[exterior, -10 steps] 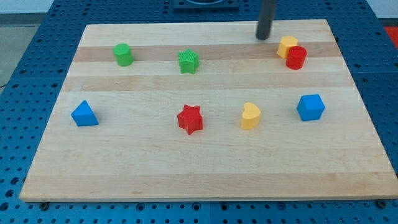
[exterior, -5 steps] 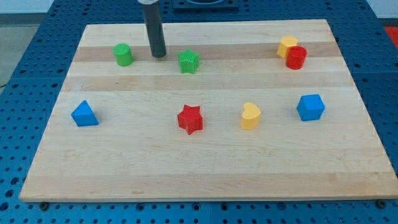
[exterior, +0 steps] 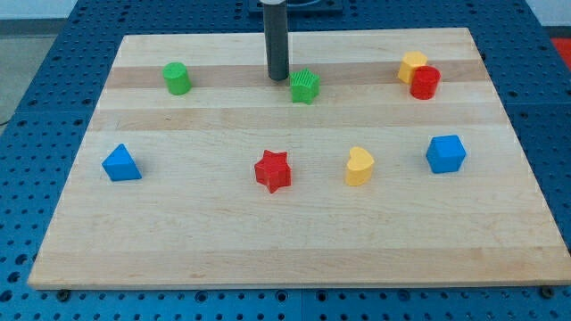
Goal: Push the green star to the red circle
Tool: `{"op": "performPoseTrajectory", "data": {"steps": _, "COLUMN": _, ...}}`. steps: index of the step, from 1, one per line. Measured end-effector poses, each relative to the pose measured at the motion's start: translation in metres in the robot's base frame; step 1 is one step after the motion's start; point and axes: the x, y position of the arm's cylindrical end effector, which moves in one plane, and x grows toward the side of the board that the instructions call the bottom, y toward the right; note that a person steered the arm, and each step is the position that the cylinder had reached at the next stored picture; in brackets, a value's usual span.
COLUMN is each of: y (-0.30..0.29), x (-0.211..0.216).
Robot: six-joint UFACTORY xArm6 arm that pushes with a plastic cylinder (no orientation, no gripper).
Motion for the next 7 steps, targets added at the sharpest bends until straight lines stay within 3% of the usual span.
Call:
{"op": "performPoseTrajectory", "data": {"steps": 2, "y": 0.063, "x": 0.068}}
{"op": "performPoseTrajectory", "data": {"steps": 3, "y": 0.061, "x": 0.073}}
{"op": "performPoseTrajectory", "data": {"steps": 4, "y": 0.003, "x": 0.071}}
{"op": "performPoseTrajectory", "data": {"steps": 5, "y": -0.046, "x": 0.095}}
{"op": "performPoseTrajectory", "data": {"steps": 6, "y": -0.021, "x": 0.113}}
{"op": "performPoseTrajectory", "data": {"steps": 7, "y": 0.066, "x": 0.113}}
